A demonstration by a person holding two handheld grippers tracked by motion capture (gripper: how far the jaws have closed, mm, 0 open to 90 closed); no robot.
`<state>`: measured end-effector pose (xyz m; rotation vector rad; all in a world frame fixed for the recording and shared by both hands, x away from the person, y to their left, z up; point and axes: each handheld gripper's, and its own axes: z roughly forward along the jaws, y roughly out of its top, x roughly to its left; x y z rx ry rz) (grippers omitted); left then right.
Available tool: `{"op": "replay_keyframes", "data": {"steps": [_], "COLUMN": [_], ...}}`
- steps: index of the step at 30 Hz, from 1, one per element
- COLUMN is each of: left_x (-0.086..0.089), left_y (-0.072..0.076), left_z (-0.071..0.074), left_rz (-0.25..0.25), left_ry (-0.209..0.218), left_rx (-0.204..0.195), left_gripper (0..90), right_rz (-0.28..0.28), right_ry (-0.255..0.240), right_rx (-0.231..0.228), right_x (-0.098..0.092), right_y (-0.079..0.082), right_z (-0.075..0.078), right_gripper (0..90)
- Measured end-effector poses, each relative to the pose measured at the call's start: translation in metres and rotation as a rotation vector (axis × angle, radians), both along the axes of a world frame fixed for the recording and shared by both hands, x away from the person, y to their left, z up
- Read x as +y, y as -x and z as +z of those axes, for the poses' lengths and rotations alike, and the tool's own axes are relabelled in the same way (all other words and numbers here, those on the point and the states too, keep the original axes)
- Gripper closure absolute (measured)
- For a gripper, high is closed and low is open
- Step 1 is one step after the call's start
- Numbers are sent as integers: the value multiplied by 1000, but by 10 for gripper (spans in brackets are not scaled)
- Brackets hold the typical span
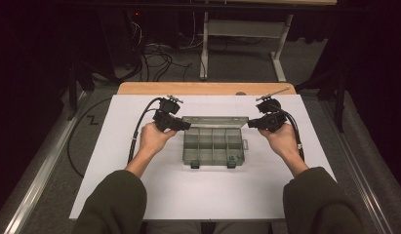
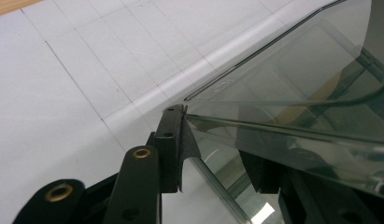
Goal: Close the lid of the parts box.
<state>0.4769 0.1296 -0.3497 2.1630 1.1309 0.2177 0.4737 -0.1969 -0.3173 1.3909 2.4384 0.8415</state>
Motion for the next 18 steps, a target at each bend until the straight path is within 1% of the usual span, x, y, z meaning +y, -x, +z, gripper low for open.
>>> {"op": "replay_keyframes", "data": {"steps": [8,13,15,18], "left_x": [2,6,10,16], "left_y": [3,6,8,10], "left_z": [-1,-3,-3,-4], "left_rz": [-20,-22,-19,-14], "left_ry": [-5,-11,-8,-14], "left_rx": [5,28,37,48], "left_gripper": [621,627,642,694], "right_rz": [8,14,17,20], "right_ry": [-4,-5,-6,-7], "right_rx": [-3,0,0,1], "right_x": [2,2,1,1], "right_y": [1,2,2,3], "right_z": [3,3,3,3], "right_gripper": [891,891,891,889]}}
